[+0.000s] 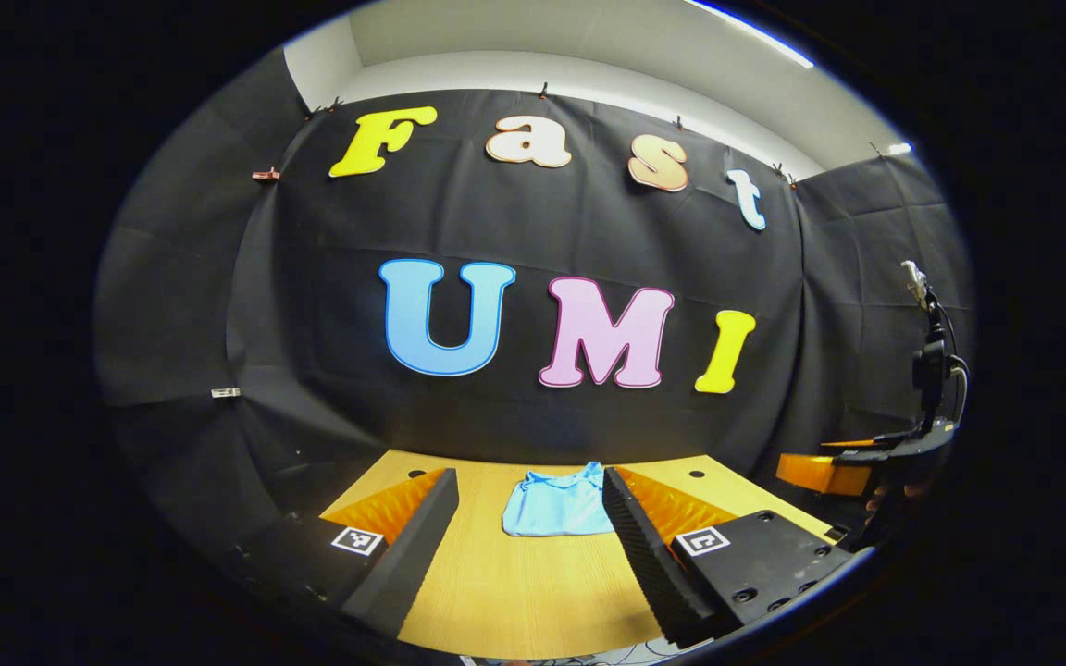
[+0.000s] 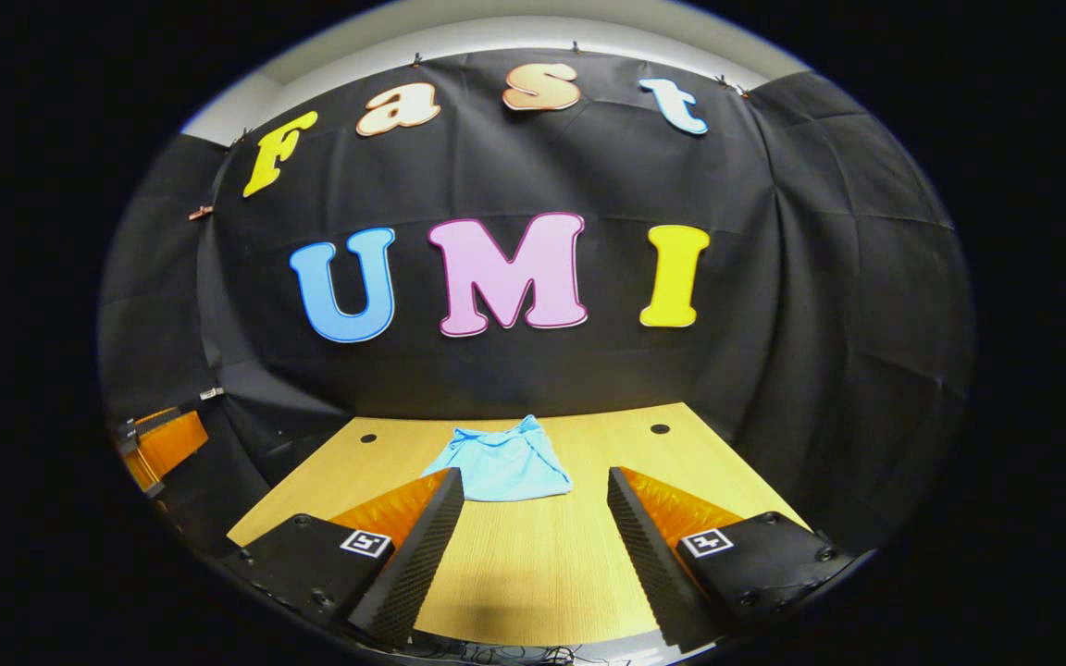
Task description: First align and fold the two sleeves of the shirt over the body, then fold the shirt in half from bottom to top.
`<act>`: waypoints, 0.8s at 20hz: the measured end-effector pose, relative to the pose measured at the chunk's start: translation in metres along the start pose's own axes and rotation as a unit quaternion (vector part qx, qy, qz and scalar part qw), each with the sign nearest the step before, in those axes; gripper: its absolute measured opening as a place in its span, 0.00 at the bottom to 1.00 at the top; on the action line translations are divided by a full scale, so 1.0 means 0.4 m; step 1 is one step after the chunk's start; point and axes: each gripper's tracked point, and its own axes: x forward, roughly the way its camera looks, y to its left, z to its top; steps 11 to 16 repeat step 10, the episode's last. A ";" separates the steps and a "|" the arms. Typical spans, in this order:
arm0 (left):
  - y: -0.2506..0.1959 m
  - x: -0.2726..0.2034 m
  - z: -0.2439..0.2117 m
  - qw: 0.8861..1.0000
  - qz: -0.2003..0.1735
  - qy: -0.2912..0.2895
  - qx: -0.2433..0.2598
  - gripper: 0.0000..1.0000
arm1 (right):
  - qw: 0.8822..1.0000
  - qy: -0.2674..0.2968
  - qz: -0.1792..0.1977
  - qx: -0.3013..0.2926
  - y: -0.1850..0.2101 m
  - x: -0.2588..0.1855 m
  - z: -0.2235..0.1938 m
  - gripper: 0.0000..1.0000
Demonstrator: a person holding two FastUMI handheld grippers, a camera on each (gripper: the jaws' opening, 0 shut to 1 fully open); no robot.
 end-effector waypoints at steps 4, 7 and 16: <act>-0.013 -0.015 0.002 1.000 -0.002 -0.001 0.002 0.99 | 0.999 -0.033 0.004 -0.011 0.006 -0.035 0.031 0.99; -0.032 -0.021 0.012 1.000 -0.013 -0.011 0.006 0.99 | 0.999 -0.030 0.015 -0.010 0.025 -0.044 0.020 0.99; -0.046 -0.020 0.018 1.000 -0.015 -0.017 0.018 0.99 | 0.999 -0.023 0.019 -0.015 0.024 -0.044 0.008 0.99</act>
